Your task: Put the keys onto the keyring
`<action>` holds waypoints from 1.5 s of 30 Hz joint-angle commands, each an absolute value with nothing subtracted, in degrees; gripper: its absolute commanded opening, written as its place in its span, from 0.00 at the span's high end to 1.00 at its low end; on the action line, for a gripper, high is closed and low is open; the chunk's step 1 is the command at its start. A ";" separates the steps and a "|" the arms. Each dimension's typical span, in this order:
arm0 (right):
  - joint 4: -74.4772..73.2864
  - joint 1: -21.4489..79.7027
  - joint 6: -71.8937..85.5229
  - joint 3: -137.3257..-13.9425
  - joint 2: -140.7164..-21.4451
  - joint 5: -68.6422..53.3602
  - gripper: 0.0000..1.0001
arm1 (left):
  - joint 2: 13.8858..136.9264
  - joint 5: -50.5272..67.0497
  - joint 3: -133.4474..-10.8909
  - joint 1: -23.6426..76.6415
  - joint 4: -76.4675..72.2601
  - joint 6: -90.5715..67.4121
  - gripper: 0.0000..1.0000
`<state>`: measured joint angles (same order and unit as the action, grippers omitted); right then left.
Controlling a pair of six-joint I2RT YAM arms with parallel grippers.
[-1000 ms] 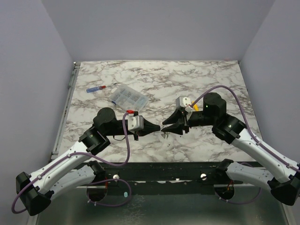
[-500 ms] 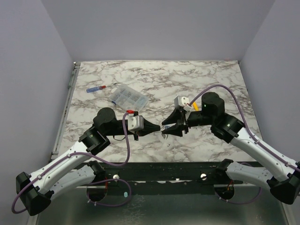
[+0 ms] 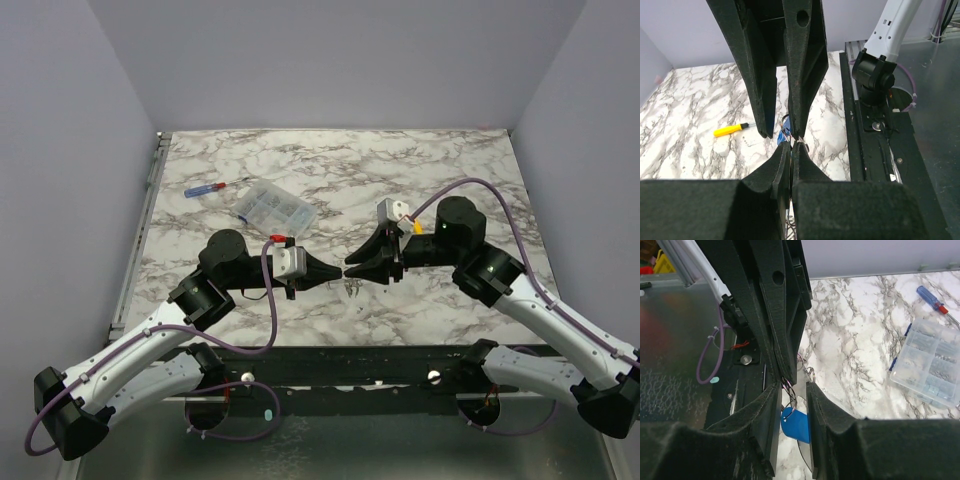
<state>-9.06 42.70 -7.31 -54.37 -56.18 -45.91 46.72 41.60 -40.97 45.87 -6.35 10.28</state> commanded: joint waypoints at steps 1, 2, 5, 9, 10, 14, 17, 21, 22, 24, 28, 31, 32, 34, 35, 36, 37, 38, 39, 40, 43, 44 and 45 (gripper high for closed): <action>-8.95 42.74 -7.51 -53.75 -56.60 -44.47 0.67 | 45.71 41.75 -41.10 46.03 -9.25 10.48 1.00; -8.92 42.88 -7.63 -53.55 -56.48 -44.46 0.68 | 45.70 41.70 -41.10 46.05 -9.23 10.46 1.00; -9.23 42.84 -8.26 -52.89 -56.40 -44.33 0.68 | 45.68 41.74 -41.07 46.05 -9.25 10.53 1.00; -12.38 42.87 -9.77 -53.41 -57.51 -44.73 0.66 | 45.53 41.50 -41.11 46.01 -9.26 10.59 1.00; -13.24 42.84 -10.22 -53.62 -57.82 -44.80 0.66 | 45.55 41.49 -41.06 46.05 -9.25 10.60 1.00; -14.85 42.83 -11.06 -54.11 -58.64 -44.63 0.68 | 45.53 41.49 -41.07 46.05 -9.29 10.51 1.00; -14.38 42.88 -11.07 -54.03 -58.93 -45.43 0.72 | 45.58 41.48 -41.03 46.04 -9.38 10.47 1.00; -13.90 42.87 -10.99 -54.19 -59.14 -46.26 0.81 | 45.53 41.48 -40.98 46.05 -9.39 10.51 1.00; -13.88 42.89 -11.06 -54.29 -59.15 -46.38 0.82 | 45.53 41.48 -40.98 46.01 -9.32 10.49 1.00; -13.53 42.88 -11.05 -54.22 -58.98 -46.57 0.86 | 45.61 41.48 -41.02 46.05 -9.33 10.47 1.00; -12.53 42.88 -11.16 -53.76 -58.30 -46.58 0.97 | 45.62 41.40 -40.99 46.05 -9.32 10.49 1.00; -10.68 42.80 -10.66 -52.91 -57.26 -46.01 0.99 | 45.61 41.31 -40.96 46.01 -9.42 10.55 1.00; -10.04 42.84 -10.37 -52.59 -56.89 -45.82 0.99 | 45.64 41.31 -41.00 46.06 -9.41 10.54 1.00; -9.39 42.82 -9.93 -52.25 -56.47 -45.56 0.99 | 45.62 41.24 -40.94 46.05 -9.43 10.53 1.00; -9.33 42.83 -9.87 -52.20 -56.43 -45.39 0.99 | 45.62 41.16 -40.93 46.05 -9.44 10.48 1.00; -9.43 42.85 -9.73 -52.17 -56.43 -45.06 0.99 | 45.62 41.08 -40.95 46.05 -9.45 10.49 1.00; -9.78 42.89 -9.63 -52.32 -56.57 -44.70 0.99 | 45.62 41.05 -40.88 46.07 -9.53 10.51 1.00; -10.31 42.81 -9.33 -52.66 -56.78 -43.96 0.99 | 45.62 40.98 -40.88 46.06 -9.50 10.53 1.00; -10.92 42.88 -9.03 -53.08 -57.00 -43.08 0.98 | 45.55 40.84 -40.88 46.04 -9.51 10.58 1.00; -11.74 42.85 -8.90 -53.47 -57.20 -42.43 0.88 | 45.53 40.71 -40.91 46.04 -9.57 10.55 1.00; -14.47 42.85 -8.29 -54.76 -57.49 -41.58 0.51 | 45.44 40.43 -40.85 46.05 -9.53 10.63 1.00; -14.94 42.81 -8.08 -54.92 -57.51 -41.46 0.46 | 45.46 40.35 -40.86 46.06 -9.57 10.61 1.00; -15.09 42.88 -7.89 -54.95 -57.42 -41.44 0.44 | 45.52 40.34 -40.83 46.06 -9.57 10.64 1.00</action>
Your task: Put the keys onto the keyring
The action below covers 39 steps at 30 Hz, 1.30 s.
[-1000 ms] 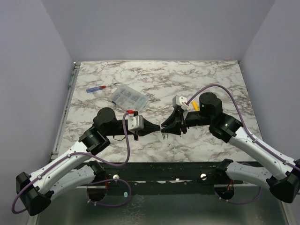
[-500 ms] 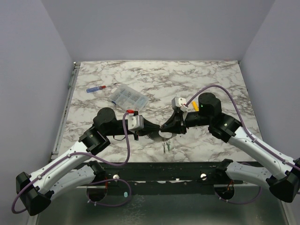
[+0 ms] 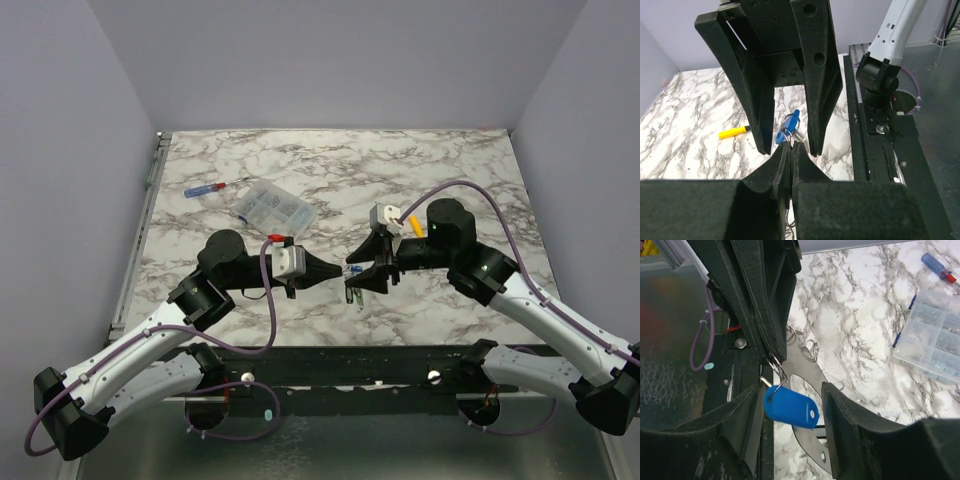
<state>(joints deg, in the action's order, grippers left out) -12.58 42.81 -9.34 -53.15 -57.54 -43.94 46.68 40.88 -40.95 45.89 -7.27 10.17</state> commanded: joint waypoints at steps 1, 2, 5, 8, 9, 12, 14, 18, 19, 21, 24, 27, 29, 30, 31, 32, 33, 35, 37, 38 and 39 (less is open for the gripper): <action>-15.05 42.85 -7.60 -54.91 -57.25 -41.52 0.43 | 45.53 40.34 -40.79 46.05 -9.56 10.67 1.00; -14.92 42.83 -7.31 -54.81 -57.08 -41.69 0.42 | 45.53 40.34 -40.86 46.05 -9.51 10.64 1.00; -13.70 42.82 -6.42 -54.18 -56.70 -42.07 0.42 | 45.59 40.34 -40.84 46.05 -9.51 10.63 1.00; -12.32 42.87 -5.44 -54.08 -56.95 -42.65 0.42 | 45.70 40.22 -40.85 46.05 -9.54 10.68 1.00; -12.11 42.84 -5.30 -54.13 -57.12 -43.05 0.42 | 45.70 40.17 -40.86 46.03 -9.55 10.62 1.00; -12.08 42.83 -5.18 -54.19 -57.64 -43.75 0.42 | 45.54 39.85 -40.76 46.05 -9.56 10.71 1.00; -12.17 42.85 -5.13 -54.19 -57.40 -43.68 0.42 | 45.44 39.53 -40.77 46.05 -9.57 10.64 1.00; -9.27 42.89 -2.84 -53.24 -56.41 -43.75 0.42 | 45.44 39.03 -40.72 45.98 -9.53 10.72 1.00; -8.52 42.85 -2.23 -52.81 -56.04 -43.38 0.42 | 45.44 38.97 -40.70 46.05 -9.56 10.72 1.00; -7.04 42.85 -1.02 -51.86 -55.46 -41.78 0.46 | 45.38 38.81 -40.72 46.01 -9.53 10.79 1.00; -5.30 42.85 -0.19 -50.24 -55.25 -41.50 0.56 | 45.35 38.67 -40.67 46.05 -9.52 10.80 1.00; -5.91 42.83 -0.18 -49.71 -56.02 -42.33 0.63 | 45.27 38.39 -40.70 46.08 -9.57 10.86 1.00; -6.44 42.82 -0.18 -49.74 -55.95 -42.91 0.56 | 45.20 38.20 -40.58 46.03 -9.52 10.89 1.00; -6.54 42.80 -0.18 -49.80 -55.67 -42.90 0.51 | 45.18 38.07 -40.65 46.05 -9.53 10.91 1.00; -6.65 42.82 -0.18 -49.97 -55.22 -42.71 0.47 | 45.18 37.93 -40.59 46.01 -9.52 10.93 1.00; -6.74 42.81 -0.18 -50.11 -54.61 -42.29 0.45 | 45.13 37.84 -40.58 46.03 -9.55 11.00 1.00; -6.76 42.88 -0.18 -50.18 -53.87 -41.83 0.43 | 45.10 37.76 -40.56 46.05 -9.55 10.99 1.00; -6.68 42.85 -0.18 -50.22 -52.42 -41.57 0.41 | 45.02 37.62 -40.56 46.05 -9.56 11.07 1.00; -7.14 42.86 -0.18 -50.48 -51.30 -41.56 0.40 | 44.87 37.58 -40.58 46.05 -9.56 11.14 1.00; -7.86 42.82 -0.53 -50.88 -50.86 -41.50 0.39 | 44.86 37.61 -40.55 46.05 -9.50 11.13 1.00; -8.51 42.82 -0.88 -51.36 -50.40 -41.18 0.39 | 44.91 37.66 -40.60 46.04 -9.50 11.15 1.00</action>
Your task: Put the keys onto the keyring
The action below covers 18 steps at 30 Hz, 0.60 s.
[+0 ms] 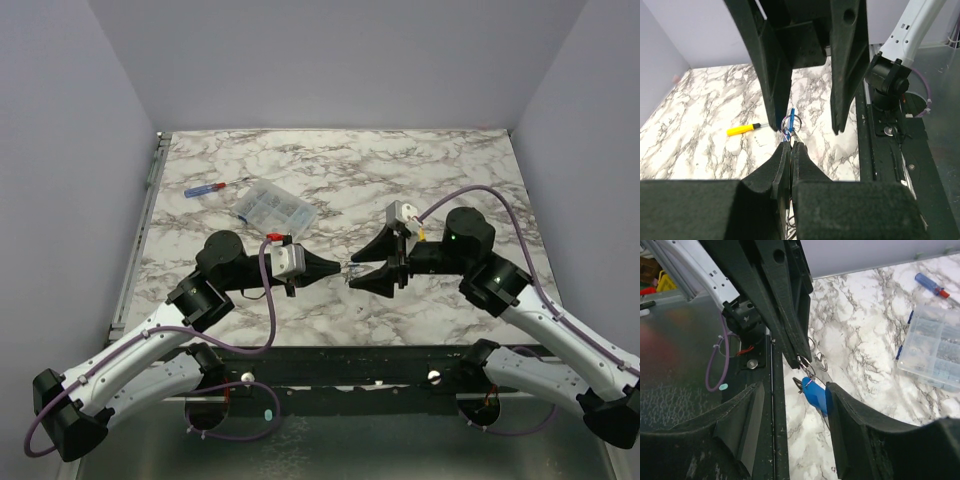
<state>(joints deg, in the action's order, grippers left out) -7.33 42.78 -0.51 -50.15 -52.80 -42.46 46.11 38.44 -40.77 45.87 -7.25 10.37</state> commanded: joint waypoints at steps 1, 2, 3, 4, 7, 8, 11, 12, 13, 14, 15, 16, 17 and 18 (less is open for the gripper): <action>-8.93 42.88 -1.25 -51.69 -49.99 -40.59 0.39 | 44.91 37.77 -40.58 46.05 -9.56 11.11 1.00; -9.18 42.86 -1.82 -52.10 -49.61 -40.10 0.40 | 44.87 37.87 -40.55 46.05 -9.50 11.19 1.00; -9.22 42.83 -2.44 -52.38 -49.32 -39.70 0.41 | 44.97 38.14 -40.53 46.05 -9.52 11.24 1.00; -9.16 42.82 -3.14 -52.60 -49.09 -39.38 0.42 | 45.06 38.40 -40.59 46.05 -9.50 11.16 1.00; -9.58 42.78 -5.54 -53.97 -49.97 -39.51 0.48 | 45.26 39.09 -40.72 46.05 -9.41 11.06 1.00; -9.92 42.88 -6.44 -54.58 -50.52 -40.00 0.51 | 45.26 39.11 -40.70 46.04 -9.41 11.01 1.00; -11.48 42.87 -9.01 -56.15 -52.57 -41.98 0.54 | 45.18 39.10 -40.63 46.04 -9.40 11.02 1.00; -11.97 42.82 -9.65 -56.58 -53.15 -42.51 0.55 | 45.18 38.99 -40.63 46.07 -9.44 11.00 1.00; -12.18 42.85 -10.08 -56.91 -53.70 -42.65 0.56 | 45.25 39.04 -40.66 46.04 -9.41 11.03 1.00; -12.34 42.82 -10.41 -57.19 -54.20 -42.67 0.58 | 45.33 39.14 -40.66 46.04 -9.40 10.99 1.00; -12.53 42.85 -10.76 -57.37 -54.61 -42.82 0.58 | 45.35 39.22 -40.75 46.03 -9.42 11.01 1.00; -12.56 42.86 -10.85 -57.51 -55.12 -43.15 0.59 | 45.35 39.25 -40.70 46.05 -9.41 10.99 1.00; -12.68 42.84 -11.00 -57.70 -55.52 -43.68 0.61 | 45.42 39.28 -40.76 46.05 -9.42 11.01 1.00; -13.04 42.85 -11.13 -57.90 -55.99 -44.32 0.62 | 45.36 39.20 -40.72 46.07 -9.42 10.99 1.00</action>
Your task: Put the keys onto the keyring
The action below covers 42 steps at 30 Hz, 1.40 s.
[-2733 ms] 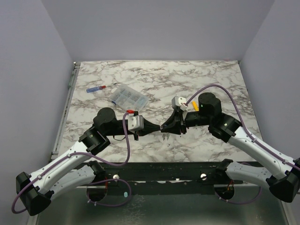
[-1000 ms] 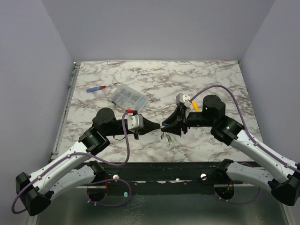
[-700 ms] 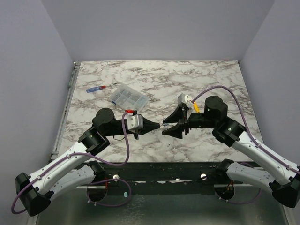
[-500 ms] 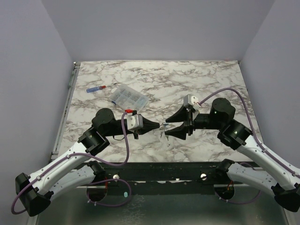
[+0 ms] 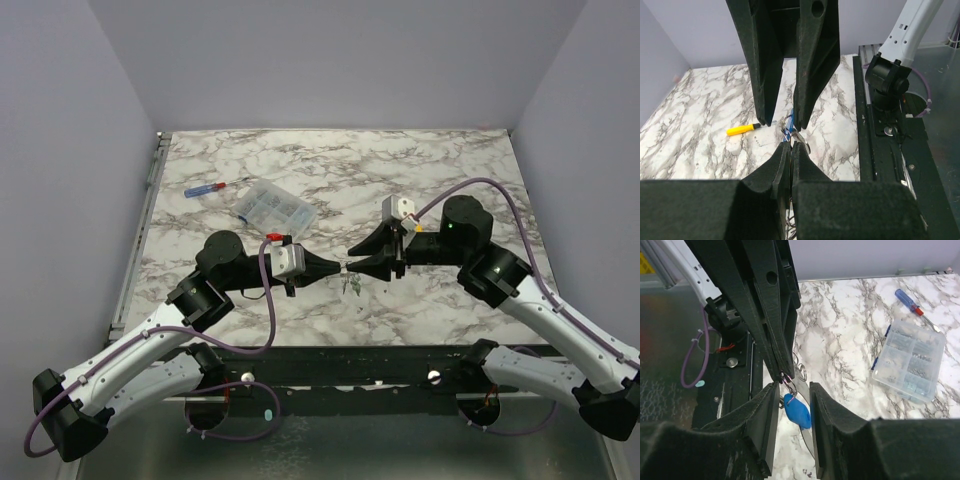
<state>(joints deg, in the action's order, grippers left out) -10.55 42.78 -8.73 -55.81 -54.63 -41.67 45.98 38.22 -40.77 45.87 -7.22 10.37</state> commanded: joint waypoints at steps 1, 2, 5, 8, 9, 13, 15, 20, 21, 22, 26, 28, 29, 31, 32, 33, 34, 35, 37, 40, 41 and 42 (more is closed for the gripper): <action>-13.46 42.83 -11.35 -58.12 -56.45 -44.54 0.63 | 45.28 39.16 -40.73 46.06 -9.37 10.99 1.00; -13.82 42.87 -11.54 -58.25 -56.89 -44.94 0.63 | 45.27 39.12 -40.65 46.05 -9.38 11.06 1.00; -13.98 42.88 -11.41 -58.38 -57.78 -45.88 0.65 | 45.18 39.10 -40.68 46.08 -9.32 11.09 1.00; -14.06 42.88 -11.14 -58.59 -58.56 -46.80 0.65 | 45.18 39.10 -40.69 46.05 -9.37 11.07 1.00; -14.13 42.89 -11.14 -58.60 -58.80 -47.04 0.65 | 45.18 39.11 -40.69 46.05 -9.33 11.11 1.00; -13.80 42.82 -11.07 -58.54 -59.28 -47.60 0.75 | 45.16 39.04 -40.63 46.05 -9.34 11.12 1.00; -13.64 42.85 -11.03 -58.62 -59.40 -47.95 0.84 | 45.18 39.03 -40.61 46.05 -9.37 11.08 1.00; -12.96 42.88 -11.12 -58.54 -59.27 -48.53 0.99 | 45.09 38.77 -40.63 46.04 -9.36 11.24 1.00; -12.75 42.85 -11.07 -58.46 -59.12 -48.59 0.99 | 45.02 38.64 -40.68 46.05 -9.39 11.18 1.00; -12.56 42.89 -11.07 -58.31 -58.88 -48.79 0.99 | 45.00 38.53 -40.67 46.05 -9.33 11.20 1.00; -11.49 42.85 -11.16 -57.20 -57.75 -48.96 0.99 | 44.87 38.03 -40.57 46.05 -9.33 11.34 1.00; -10.71 42.83 -11.00 -56.47 -57.00 -48.56 0.99 | 44.91 37.23 -40.57 46.05 -9.34 11.29 1.00; -10.36 42.85 -10.94 -56.18 -56.59 -48.22 0.99 | 44.90 37.00 -40.49 46.05 -9.37 11.32 1.00; -10.01 42.83 -10.97 -55.64 -55.91 -47.26 0.99 | 44.90 36.54 -40.41 46.04 -9.26 11.34 0.98; -10.06 42.88 -11.10 -55.49 -55.66 -46.81 0.99 | 44.98 36.36 -40.38 46.01 -9.24 11.34 0.95; -10.22 42.86 -11.28 -55.51 -55.50 -46.34 0.99 | 45.00 36.19 -40.42 46.05 -9.12 11.34 0.93; -10.41 42.84 -11.44 -55.51 -55.38 -45.65 0.99 | 45.08 35.87 -40.36 46.04 -9.11 11.40 0.91; -10.63 42.82 -11.55 -55.53 -55.29 -44.97 0.99 | 45.11 35.53 -40.34 46.06 -9.07 11.43 0.88; -11.56 42.86 -12.12 -55.84 -55.35 -43.84 0.99 | 45.09 34.79 -40.32 46.05 -8.97 11.49 0.84; -12.57 42.85 -12.71 -56.19 -55.51 -42.81 0.99 | 45.15 34.10 -40.20 46.03 -9.00 11.55 0.78; -12.83 42.84 -12.86 -56.21 -55.52 -42.42 0.99 | 45.17 33.99 -40.16 46.07 -8.91 11.63 0.76; -13.10 42.87 -12.98 -56.24 -55.59 -42.14 0.99 | 45.27 33.87 -40.17 46.04 -8.79 11.73 0.75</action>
